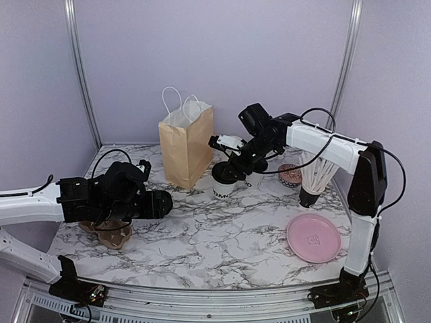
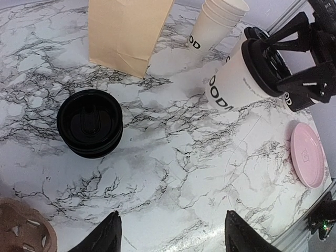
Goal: Pack the takeout coffee
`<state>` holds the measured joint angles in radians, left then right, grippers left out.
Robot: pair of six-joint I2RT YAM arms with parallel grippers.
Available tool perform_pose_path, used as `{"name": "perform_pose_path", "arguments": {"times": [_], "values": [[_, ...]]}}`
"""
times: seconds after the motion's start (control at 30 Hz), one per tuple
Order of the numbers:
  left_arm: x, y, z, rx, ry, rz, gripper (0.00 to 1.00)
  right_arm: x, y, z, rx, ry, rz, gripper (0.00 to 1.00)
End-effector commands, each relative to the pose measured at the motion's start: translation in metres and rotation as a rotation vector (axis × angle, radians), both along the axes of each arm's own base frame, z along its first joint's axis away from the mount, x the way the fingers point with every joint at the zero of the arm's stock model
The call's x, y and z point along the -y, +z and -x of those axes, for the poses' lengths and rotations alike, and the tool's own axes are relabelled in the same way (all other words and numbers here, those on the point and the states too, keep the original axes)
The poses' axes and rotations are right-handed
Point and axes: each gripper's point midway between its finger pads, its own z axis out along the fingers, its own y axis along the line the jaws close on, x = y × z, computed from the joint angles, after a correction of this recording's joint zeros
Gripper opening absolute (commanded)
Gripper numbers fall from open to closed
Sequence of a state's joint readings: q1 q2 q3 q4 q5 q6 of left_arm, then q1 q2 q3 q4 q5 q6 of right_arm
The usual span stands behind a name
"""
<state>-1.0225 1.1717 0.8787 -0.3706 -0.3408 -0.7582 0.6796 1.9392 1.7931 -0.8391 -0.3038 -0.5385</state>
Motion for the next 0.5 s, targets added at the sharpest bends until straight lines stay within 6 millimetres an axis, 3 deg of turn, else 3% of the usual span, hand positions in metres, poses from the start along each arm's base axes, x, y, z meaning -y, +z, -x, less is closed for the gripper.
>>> {"name": "perform_pose_path", "arguments": {"times": [0.0,0.2,0.47], "values": [[-0.003,0.003,0.0,0.008,-0.001,0.011,0.67,0.017,0.0,-0.043,-0.003,-0.142,0.012,0.69],[-0.005,0.002,0.001,0.009,0.0,0.009,0.67,0.026,-0.01,-0.064,0.01,-0.213,0.059,0.69],[-0.005,0.005,-0.001,0.018,0.002,0.007,0.67,0.031,-0.029,-0.078,-0.007,-0.254,0.087,0.7]]}}
